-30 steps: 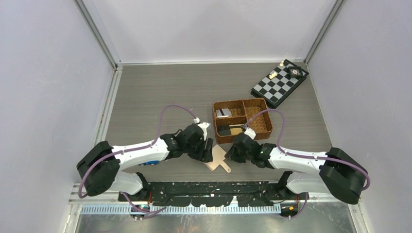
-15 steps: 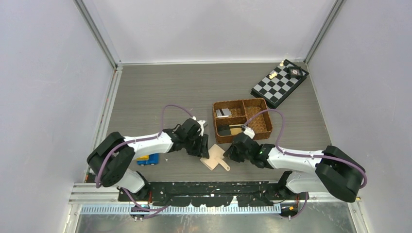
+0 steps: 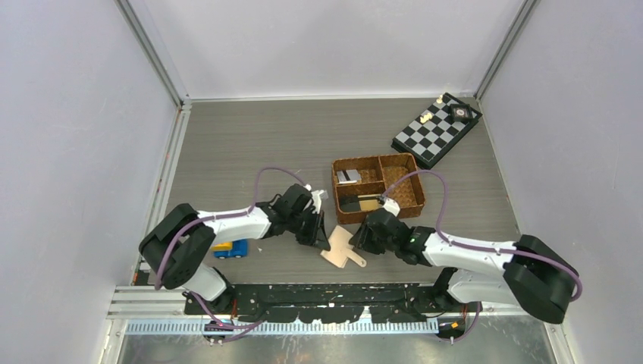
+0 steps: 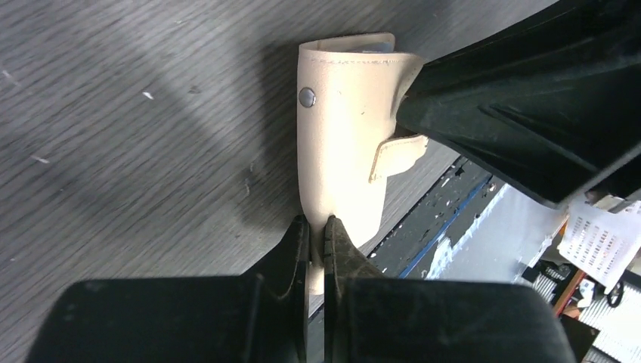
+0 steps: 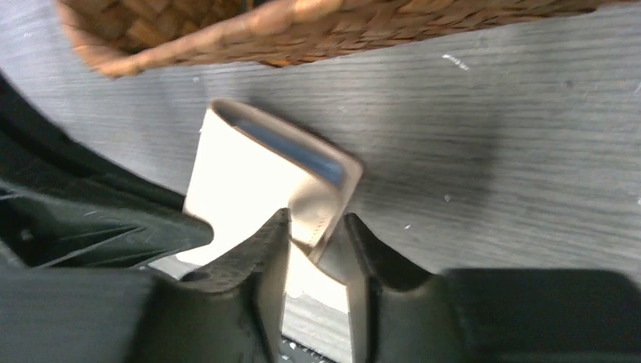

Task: Put the credit cards into the card holder
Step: Turn over the card holder at the center of the board.

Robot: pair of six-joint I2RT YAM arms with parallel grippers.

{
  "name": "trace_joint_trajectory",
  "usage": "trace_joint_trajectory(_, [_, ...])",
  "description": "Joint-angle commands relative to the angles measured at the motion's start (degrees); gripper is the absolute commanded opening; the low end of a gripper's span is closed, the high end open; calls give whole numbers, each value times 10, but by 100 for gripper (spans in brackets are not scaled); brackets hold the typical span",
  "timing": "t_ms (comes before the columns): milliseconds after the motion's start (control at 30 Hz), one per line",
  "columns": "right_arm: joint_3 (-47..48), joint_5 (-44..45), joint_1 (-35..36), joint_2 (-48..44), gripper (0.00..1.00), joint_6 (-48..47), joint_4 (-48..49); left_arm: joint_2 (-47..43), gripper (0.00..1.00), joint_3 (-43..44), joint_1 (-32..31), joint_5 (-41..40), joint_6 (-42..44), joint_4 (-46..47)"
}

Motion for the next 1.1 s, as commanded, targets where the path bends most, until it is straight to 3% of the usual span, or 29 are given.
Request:
trace_joint_trajectory(0, [16, -15, 2, -82, 48, -42, -36, -36, 0, -28, -9, 7, 34, 47])
trace_joint_trajectory(100, [34, -33, -7, -152, 70, -82, -78, -74, 0, -42, -9, 20, 64, 44])
trace_joint_trajectory(200, [46, -114, -31, -207, 79, -133, -89, -117, 0, -49, -9, 47, 91, 36])
trace_joint_trajectory(367, [83, -222, -42, -223, 81, -202, -120, -200, 0, -50, -9, 111, 122, 20])
trace_joint_trajectory(533, [103, -266, -41, -238, 81, -234, -121, -255, 0, -48, -11, 168, 123, 22])
trace_joint_trajectory(867, [164, -248, -41, -249, 81, -317, -201, -304, 0, -31, -36, 188, 109, -15])
trace_joint_trajectory(1067, [178, -363, -42, -188, 81, -316, -163, -323, 0, -26, -38, 194, 102, -18])
